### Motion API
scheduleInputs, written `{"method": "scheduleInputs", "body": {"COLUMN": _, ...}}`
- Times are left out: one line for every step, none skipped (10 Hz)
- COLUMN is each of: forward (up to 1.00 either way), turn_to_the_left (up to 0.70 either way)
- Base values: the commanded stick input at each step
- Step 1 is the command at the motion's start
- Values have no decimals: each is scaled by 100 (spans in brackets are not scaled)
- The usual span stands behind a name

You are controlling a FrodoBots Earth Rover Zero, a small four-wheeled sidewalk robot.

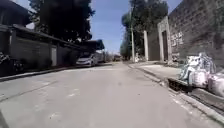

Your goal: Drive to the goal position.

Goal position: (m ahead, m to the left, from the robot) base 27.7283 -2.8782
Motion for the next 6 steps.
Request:
{"method": "scheduleInputs", "body": {"forward": 85, "turn_to_the_left": 0}}
{"method": "scheduleInputs", "body": {"forward": 85, "turn_to_the_left": 0}}
{"method": "scheduleInputs", "body": {"forward": 85, "turn_to_the_left": 0}}
{"method": "scheduleInputs", "body": {"forward": 85, "turn_to_the_left": 0}}
{"method": "scheduleInputs", "body": {"forward": 85, "turn_to_the_left": 0}}
{"method": "scheduleInputs", "body": {"forward": 85, "turn_to_the_left": 0}}
